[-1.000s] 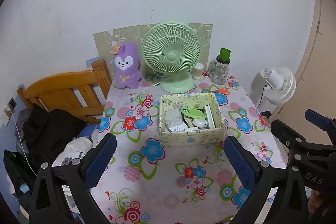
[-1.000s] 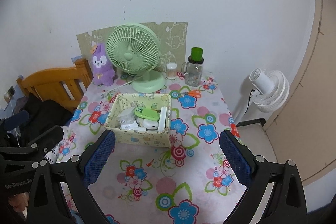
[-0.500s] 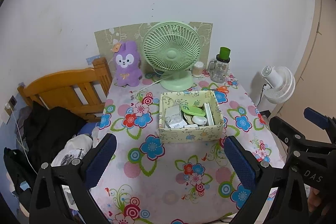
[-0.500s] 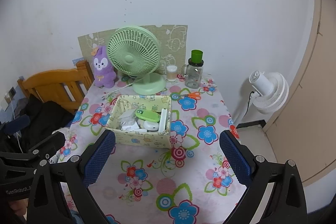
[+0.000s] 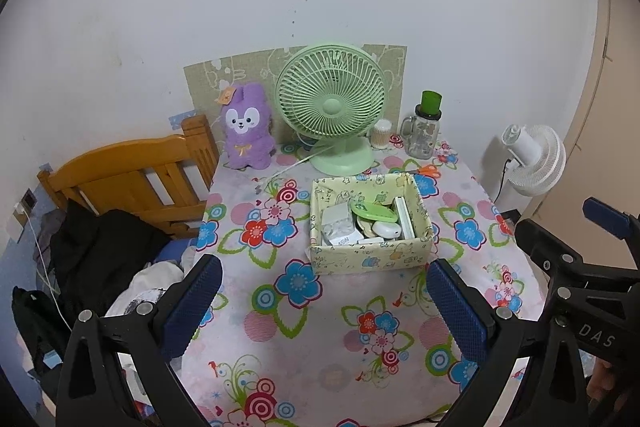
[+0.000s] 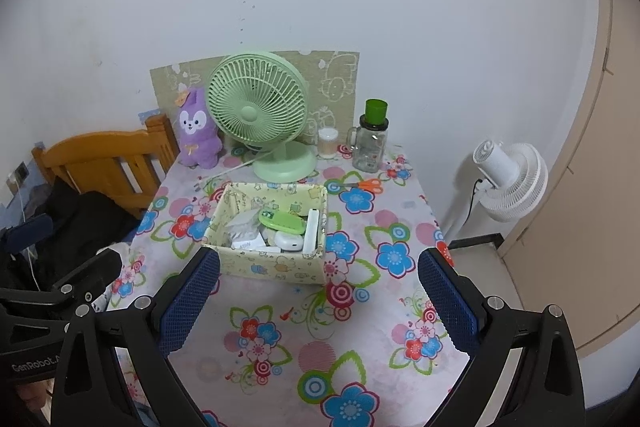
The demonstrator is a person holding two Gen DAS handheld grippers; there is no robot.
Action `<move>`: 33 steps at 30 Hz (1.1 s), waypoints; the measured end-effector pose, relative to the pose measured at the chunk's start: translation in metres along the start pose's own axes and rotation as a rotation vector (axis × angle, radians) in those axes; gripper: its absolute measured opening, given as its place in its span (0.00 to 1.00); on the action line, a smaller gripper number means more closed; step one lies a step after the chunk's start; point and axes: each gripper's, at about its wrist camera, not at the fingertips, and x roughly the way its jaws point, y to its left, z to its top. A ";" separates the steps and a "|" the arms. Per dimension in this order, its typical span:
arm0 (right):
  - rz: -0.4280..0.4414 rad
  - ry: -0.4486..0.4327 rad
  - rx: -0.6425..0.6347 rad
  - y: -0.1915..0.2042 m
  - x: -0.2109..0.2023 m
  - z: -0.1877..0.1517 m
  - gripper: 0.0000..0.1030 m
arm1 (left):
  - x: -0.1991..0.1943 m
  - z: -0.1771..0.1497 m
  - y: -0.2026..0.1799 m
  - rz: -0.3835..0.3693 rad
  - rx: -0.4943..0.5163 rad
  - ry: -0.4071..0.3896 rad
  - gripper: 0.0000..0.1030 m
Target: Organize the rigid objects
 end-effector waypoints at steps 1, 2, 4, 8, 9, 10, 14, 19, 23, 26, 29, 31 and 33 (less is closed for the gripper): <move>0.000 0.001 -0.006 0.000 0.000 0.000 0.98 | -0.001 0.000 -0.002 0.005 0.006 -0.004 1.00; 0.001 0.000 -0.008 0.000 -0.001 -0.001 0.98 | -0.003 0.000 -0.002 0.009 0.012 -0.012 1.00; 0.001 -0.002 -0.012 -0.001 -0.002 -0.001 0.98 | -0.004 0.000 -0.004 0.007 0.020 -0.018 1.00; -0.003 -0.001 -0.008 -0.003 -0.004 -0.001 0.98 | -0.003 -0.001 -0.003 -0.013 0.013 -0.015 1.00; -0.004 0.000 -0.008 -0.003 -0.004 -0.001 0.98 | -0.002 -0.001 -0.003 -0.016 0.012 -0.015 1.00; -0.007 -0.003 -0.007 -0.003 -0.004 -0.001 0.98 | -0.002 -0.001 -0.003 -0.018 0.010 -0.014 1.00; -0.002 -0.006 -0.003 -0.003 -0.005 -0.001 0.98 | -0.003 -0.001 0.000 -0.019 0.008 -0.014 1.00; 0.000 -0.011 -0.007 -0.001 -0.006 0.003 0.98 | -0.003 0.000 0.002 -0.016 -0.001 -0.017 1.00; -0.003 -0.011 -0.003 0.001 -0.006 0.003 0.98 | -0.002 0.001 0.003 -0.022 -0.001 -0.010 1.00; -0.005 -0.008 -0.001 0.001 -0.004 0.004 0.98 | -0.001 0.001 0.002 -0.020 0.000 -0.010 1.00; -0.002 -0.003 0.008 0.001 -0.002 0.003 0.98 | -0.001 0.001 0.002 -0.023 -0.001 -0.009 1.00; -0.004 -0.004 0.011 0.000 -0.002 0.004 0.98 | 0.000 0.002 0.002 -0.025 -0.001 -0.008 1.00; -0.004 -0.002 0.007 0.000 -0.001 0.004 0.98 | 0.002 0.001 0.001 -0.025 0.001 -0.008 1.00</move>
